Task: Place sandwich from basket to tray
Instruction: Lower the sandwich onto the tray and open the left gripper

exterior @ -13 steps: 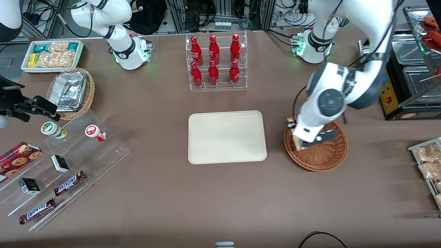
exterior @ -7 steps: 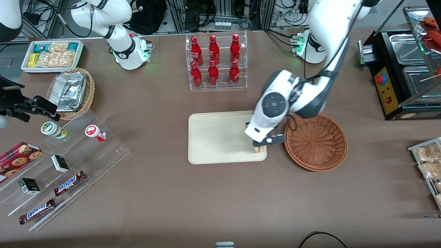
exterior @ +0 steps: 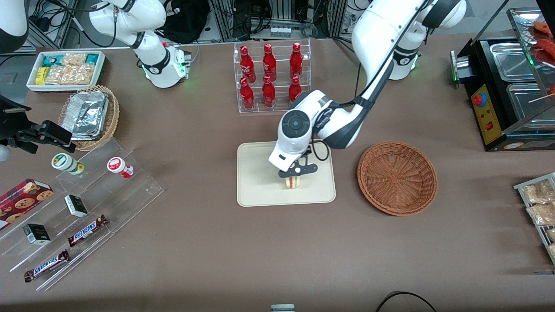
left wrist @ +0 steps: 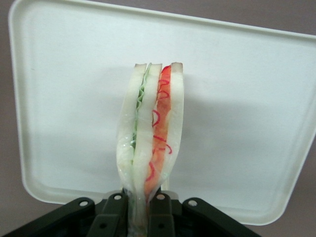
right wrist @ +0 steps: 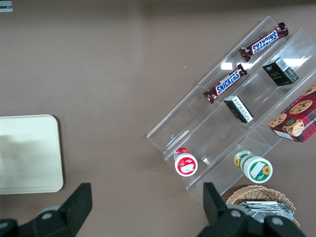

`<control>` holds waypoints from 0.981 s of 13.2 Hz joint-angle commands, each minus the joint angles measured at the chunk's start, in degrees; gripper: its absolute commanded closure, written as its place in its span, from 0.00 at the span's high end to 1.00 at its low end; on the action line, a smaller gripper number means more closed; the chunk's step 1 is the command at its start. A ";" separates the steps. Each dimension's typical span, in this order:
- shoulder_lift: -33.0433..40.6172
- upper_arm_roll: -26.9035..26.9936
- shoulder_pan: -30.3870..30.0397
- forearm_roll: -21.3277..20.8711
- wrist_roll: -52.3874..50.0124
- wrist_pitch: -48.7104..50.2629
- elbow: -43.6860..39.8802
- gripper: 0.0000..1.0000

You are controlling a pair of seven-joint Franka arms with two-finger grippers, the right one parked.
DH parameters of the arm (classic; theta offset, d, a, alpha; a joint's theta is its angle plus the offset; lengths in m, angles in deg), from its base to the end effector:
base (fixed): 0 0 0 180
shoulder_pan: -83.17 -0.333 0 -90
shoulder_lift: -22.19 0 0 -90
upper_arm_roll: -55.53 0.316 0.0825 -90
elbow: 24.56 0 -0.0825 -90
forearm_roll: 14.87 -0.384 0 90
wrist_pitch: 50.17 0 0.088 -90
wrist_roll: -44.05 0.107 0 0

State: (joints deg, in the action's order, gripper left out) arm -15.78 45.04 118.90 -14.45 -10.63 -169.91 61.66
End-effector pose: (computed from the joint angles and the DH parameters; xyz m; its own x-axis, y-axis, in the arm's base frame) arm 0.5010 -0.4938 0.2764 0.9737 0.1822 -0.1365 0.1855 -0.9826 0.0116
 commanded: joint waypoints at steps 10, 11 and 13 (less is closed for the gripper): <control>-5.37 0.82 2.59 -2.44 -0.26 1.35 -7.46 1.00; -3.79 0.82 2.59 -3.75 0.01 2.31 -7.37 1.00; -0.72 0.82 2.42 -4.20 -0.16 5.39 -7.29 1.00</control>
State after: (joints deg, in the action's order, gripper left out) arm -20.50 45.15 120.59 -17.68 -11.14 -167.83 53.92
